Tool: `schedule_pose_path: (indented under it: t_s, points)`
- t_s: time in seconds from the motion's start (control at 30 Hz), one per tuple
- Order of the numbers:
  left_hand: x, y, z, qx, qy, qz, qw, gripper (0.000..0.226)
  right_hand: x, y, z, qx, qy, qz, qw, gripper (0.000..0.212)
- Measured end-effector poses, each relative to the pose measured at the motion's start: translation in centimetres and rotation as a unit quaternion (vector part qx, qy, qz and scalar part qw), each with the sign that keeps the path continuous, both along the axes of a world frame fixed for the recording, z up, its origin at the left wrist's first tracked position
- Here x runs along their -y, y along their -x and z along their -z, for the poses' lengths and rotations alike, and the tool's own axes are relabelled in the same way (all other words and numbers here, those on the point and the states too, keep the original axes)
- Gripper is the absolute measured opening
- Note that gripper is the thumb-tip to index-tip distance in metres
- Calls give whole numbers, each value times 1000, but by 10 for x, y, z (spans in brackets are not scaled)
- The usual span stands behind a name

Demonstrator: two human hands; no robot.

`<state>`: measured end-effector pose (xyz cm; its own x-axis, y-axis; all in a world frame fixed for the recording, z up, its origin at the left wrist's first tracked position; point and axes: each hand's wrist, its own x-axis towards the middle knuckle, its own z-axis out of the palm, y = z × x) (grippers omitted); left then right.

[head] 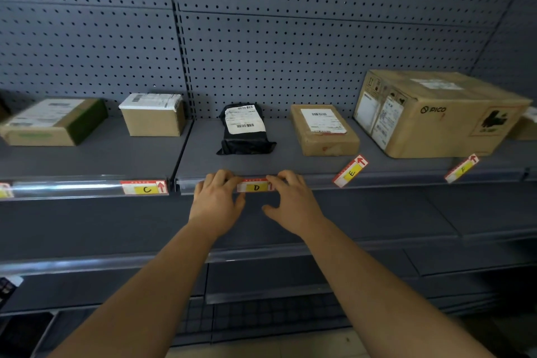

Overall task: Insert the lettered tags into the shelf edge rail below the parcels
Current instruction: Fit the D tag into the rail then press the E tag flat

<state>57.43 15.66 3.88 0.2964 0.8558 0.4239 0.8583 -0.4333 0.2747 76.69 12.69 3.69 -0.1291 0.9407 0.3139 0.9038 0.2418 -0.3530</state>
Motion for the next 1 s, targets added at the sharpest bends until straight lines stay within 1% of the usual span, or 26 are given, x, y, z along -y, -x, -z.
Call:
schedule_pose_path:
  t_s: [0.07,0.13,0.23,0.27,0.33,0.5,0.6,0.7,0.77,0.87,1.0]
  points:
    - [2,-1,-6,-8,25,-2,1000,40,4,0,-7,12,29,-6,999,76]
    - [5,-3,-12,-12,42,-6,999,43,10,-4,-16,-11,49,-1,999,77]
    - [18,-7,-15,29,42,17,999,45,33,-23,-25,-106,53,29,993,66]
    - [24,-11,-14,44,44,32,998,45,43,-33,-25,-126,47,42,990,61]
    - [35,-24,-10,65,49,66,995,46,63,-57,-22,-137,29,73,987,52]
    - [59,-69,2,110,73,124,984,44,93,-114,-14,-90,24,121,988,48]
    - [58,-99,3,114,76,132,982,42,88,-147,-19,-91,15,131,987,47]
    - [48,-132,-2,115,66,117,984,40,69,-177,-31,-92,-9,117,989,47]
    - [41,-156,-8,124,65,101,985,39,55,-192,-39,-83,-30,86,992,47]
    - [30,-184,-13,113,46,87,989,36,33,-206,-49,-15,-52,42,998,53]
    - [21,-207,-9,103,32,45,993,37,6,-210,-52,92,-80,-20,992,66]
